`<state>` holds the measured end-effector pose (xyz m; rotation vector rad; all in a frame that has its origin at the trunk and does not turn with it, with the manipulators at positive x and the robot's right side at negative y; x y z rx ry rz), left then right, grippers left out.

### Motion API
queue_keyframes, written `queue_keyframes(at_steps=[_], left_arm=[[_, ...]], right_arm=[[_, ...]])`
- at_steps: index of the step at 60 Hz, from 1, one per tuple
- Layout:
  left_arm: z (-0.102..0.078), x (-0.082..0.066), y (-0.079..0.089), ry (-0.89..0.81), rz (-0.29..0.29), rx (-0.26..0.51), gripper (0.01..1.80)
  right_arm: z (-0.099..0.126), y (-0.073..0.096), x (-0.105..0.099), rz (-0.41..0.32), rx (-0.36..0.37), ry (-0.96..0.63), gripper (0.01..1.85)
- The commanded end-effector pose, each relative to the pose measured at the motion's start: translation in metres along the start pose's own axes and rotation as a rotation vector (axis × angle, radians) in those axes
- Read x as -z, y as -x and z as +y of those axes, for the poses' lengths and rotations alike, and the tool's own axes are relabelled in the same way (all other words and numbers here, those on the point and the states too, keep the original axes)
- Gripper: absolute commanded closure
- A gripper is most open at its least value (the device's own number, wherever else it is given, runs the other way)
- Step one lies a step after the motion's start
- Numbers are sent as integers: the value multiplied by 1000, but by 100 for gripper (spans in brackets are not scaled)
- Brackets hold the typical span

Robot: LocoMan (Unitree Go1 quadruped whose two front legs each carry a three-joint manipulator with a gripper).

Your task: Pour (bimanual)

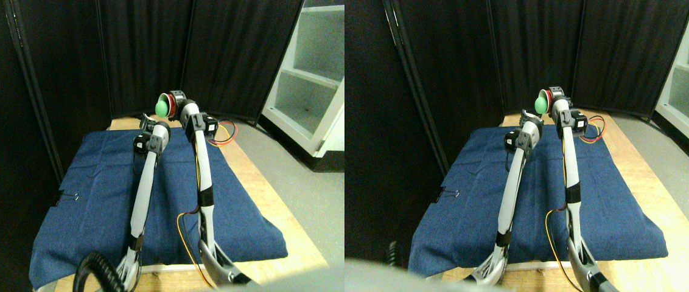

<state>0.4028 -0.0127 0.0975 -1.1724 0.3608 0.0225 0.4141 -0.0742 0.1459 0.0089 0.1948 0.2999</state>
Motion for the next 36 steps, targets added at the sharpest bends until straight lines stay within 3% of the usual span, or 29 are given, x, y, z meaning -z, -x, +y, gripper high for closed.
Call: queue_keyframes(at_steps=[1, 19, 30, 36], left_arm=[[-9, 1, -1, 28, -1, 41, 148], [-11, 2, 0, 19, -2, 50, 148], [-11, 1, 1, 19, -4, 49, 148], [-10, 1, 2, 21, -8, 48, 148]], right_arm=[[1, 1, -9, -47, -9, 16, 153], [7, 3, -10, -23, 30, 77, 153], [4, 1, -11, -52, 0, 59, 153], [1, 0, -12, -62, 62, -31, 153]])
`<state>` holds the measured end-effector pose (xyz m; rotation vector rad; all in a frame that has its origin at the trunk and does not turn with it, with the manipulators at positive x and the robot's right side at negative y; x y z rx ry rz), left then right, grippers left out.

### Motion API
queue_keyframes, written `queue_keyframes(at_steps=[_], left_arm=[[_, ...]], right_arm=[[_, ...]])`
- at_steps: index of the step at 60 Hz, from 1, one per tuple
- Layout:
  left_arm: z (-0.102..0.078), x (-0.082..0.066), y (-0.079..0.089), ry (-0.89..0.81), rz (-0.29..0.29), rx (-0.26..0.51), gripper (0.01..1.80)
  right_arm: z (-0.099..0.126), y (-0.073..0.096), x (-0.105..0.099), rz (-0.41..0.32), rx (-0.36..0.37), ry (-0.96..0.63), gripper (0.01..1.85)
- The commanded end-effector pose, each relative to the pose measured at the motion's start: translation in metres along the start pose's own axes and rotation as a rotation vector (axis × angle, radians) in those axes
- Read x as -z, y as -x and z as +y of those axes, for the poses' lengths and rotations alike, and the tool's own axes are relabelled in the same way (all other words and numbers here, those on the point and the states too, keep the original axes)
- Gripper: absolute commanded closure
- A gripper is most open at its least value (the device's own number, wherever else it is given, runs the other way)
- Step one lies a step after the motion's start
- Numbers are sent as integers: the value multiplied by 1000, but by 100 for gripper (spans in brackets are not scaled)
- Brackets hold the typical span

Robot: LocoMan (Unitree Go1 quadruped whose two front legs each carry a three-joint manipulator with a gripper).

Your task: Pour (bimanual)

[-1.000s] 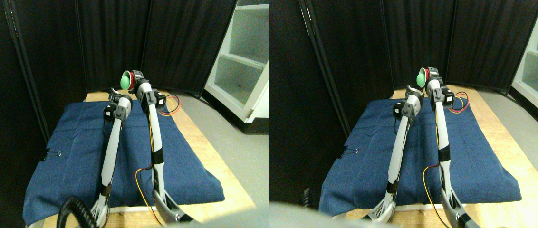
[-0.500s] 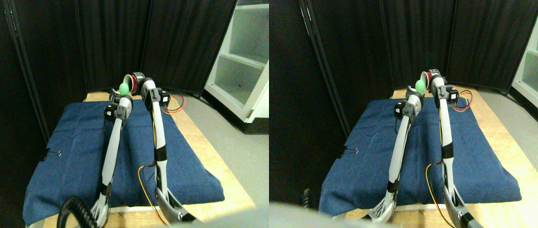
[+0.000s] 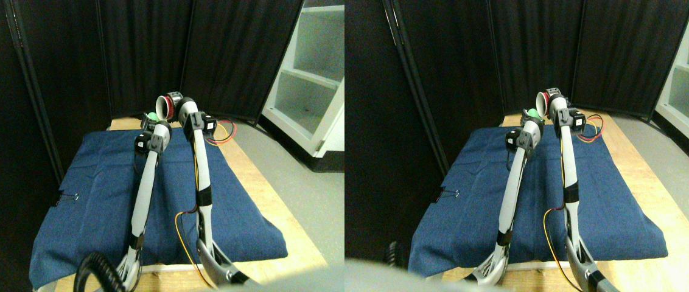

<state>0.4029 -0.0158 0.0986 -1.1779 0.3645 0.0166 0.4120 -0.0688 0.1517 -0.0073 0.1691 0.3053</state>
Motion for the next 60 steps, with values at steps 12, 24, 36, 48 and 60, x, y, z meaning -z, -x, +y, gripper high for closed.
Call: queue_keyframes(at_steps=[12, 24, 36, 48, 60], left_arm=[[-8, -5, 6, -11, -18, 47, 148], [-7, -9, 9, -11, -14, 54, 148], [-4, -15, 10, -8, -18, 69, 148], [0, -23, 10, 7, -31, 81, 148], [4, -30, 10, 19, -18, 104, 148]], right_arm=[[-13, 2, -4, -63, 178, -166, 153], [-19, 4, -4, -80, 207, -186, 153], [-25, 3, 2, -129, 290, -451, 153], [-32, 1, 6, -203, 305, -717, 153], [-33, 6, 11, -245, 335, -892, 153]])
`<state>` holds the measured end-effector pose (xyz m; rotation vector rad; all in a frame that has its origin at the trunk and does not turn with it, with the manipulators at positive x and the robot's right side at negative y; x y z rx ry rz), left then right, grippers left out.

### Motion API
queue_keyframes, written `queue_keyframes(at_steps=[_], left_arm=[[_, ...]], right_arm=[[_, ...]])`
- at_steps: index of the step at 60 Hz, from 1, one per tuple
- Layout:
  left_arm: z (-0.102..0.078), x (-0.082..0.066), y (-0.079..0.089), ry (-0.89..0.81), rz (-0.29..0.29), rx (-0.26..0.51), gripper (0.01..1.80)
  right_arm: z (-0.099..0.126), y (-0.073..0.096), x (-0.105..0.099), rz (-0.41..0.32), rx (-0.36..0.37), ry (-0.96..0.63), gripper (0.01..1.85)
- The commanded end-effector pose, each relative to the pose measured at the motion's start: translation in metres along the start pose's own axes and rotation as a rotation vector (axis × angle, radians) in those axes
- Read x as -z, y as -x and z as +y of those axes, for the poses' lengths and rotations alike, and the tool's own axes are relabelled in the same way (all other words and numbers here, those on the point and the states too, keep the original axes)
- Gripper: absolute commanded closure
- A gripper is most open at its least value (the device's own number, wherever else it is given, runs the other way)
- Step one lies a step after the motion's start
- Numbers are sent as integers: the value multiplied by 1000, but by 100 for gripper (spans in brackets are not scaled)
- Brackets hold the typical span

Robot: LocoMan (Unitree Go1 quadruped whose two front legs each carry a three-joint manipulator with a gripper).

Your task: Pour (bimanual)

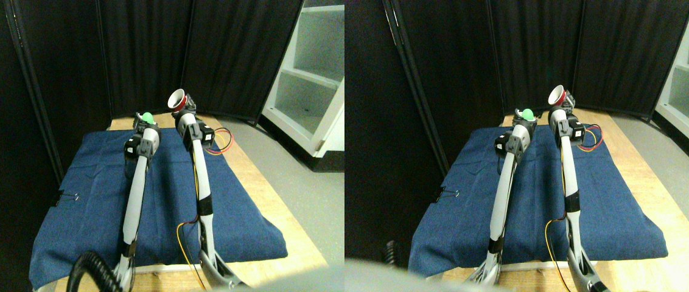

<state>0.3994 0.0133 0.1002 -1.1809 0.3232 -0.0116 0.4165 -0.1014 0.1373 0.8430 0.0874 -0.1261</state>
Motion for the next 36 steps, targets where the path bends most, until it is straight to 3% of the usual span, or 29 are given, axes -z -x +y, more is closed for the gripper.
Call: queue_keyframes(at_steps=[1, 10, 16, 36], left_arm=[[-6, -5, 1, 23, -3, 65, 148], [-1, -10, 1, 33, -22, 69, 148], [3, -14, 1, 34, -29, 72, 148], [29, -29, -5, 37, -73, 64, 148]], right_arm=[[2, 2, -4, -27, -13, -66, 153], [-5, 3, -2, -56, 34, -213, 153], [-9, 3, 0, -68, 38, -223, 153], [-33, -8, 13, -75, 7, -302, 153]])
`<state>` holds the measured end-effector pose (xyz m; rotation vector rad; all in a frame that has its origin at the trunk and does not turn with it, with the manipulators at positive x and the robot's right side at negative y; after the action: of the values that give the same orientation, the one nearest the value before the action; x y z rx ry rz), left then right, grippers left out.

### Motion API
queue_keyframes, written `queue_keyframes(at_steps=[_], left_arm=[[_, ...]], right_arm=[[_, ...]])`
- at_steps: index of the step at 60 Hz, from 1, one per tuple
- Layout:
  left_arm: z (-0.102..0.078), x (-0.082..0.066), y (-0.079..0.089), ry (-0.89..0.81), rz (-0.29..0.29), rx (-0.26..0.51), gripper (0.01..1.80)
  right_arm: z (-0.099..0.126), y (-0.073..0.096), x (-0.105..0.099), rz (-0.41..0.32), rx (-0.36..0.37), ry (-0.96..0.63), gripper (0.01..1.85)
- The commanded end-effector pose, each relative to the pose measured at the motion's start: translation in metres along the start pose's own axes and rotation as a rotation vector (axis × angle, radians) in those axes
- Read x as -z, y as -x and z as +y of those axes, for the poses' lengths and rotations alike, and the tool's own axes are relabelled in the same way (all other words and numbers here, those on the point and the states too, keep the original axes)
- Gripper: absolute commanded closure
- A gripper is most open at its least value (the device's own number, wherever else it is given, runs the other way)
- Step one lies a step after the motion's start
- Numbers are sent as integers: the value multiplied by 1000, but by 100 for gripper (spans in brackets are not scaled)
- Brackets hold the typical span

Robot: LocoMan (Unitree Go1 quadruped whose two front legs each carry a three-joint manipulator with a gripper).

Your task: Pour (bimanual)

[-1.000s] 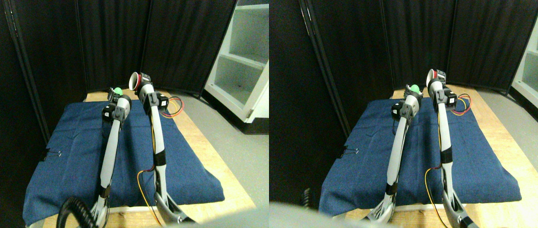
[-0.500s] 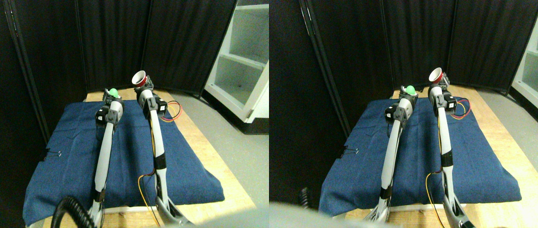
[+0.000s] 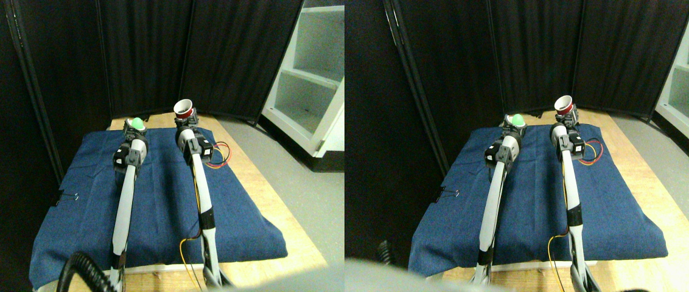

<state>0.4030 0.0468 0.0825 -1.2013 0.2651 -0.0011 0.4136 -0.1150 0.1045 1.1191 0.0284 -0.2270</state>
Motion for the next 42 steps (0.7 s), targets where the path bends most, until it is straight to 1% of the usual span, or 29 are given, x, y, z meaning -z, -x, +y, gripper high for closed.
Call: queue_keyframes(at_steps=[1, 5, 12, 17, 21, 30, 31, 33, 37, 42], left_arm=[[1, -3, -3, 20, -23, 38, 148], [9, -5, -6, 28, -40, 30, 148], [19, -6, -9, 39, -49, 29, 148], [30, -8, -11, 61, -74, 18, 148], [39, -9, -12, 79, -88, 18, 148], [49, -9, -14, 95, -103, 23, 148], [53, -9, -14, 93, -113, 27, 148], [55, -8, -15, 95, -120, 24, 148], [60, -8, -16, 101, -126, 20, 148], [65, -7, -17, 109, -135, 19, 148]], right_arm=[[0, -5, 2, 3, -51, -20, 153], [-4, -4, 6, 0, -32, -62, 153], [-9, -4, 9, 18, -41, -87, 153], [-16, -5, 12, 11, -41, -89, 153], [-21, -5, 14, 16, -27, -103, 153], [-30, -5, 19, 9, -18, -118, 153], [-33, -6, 20, 14, -18, -132, 153], [-35, -5, 22, 6, -7, -133, 153], [-39, -7, 23, 11, -11, -121, 153], [-45, -6, 26, 12, 11, -148, 153]])
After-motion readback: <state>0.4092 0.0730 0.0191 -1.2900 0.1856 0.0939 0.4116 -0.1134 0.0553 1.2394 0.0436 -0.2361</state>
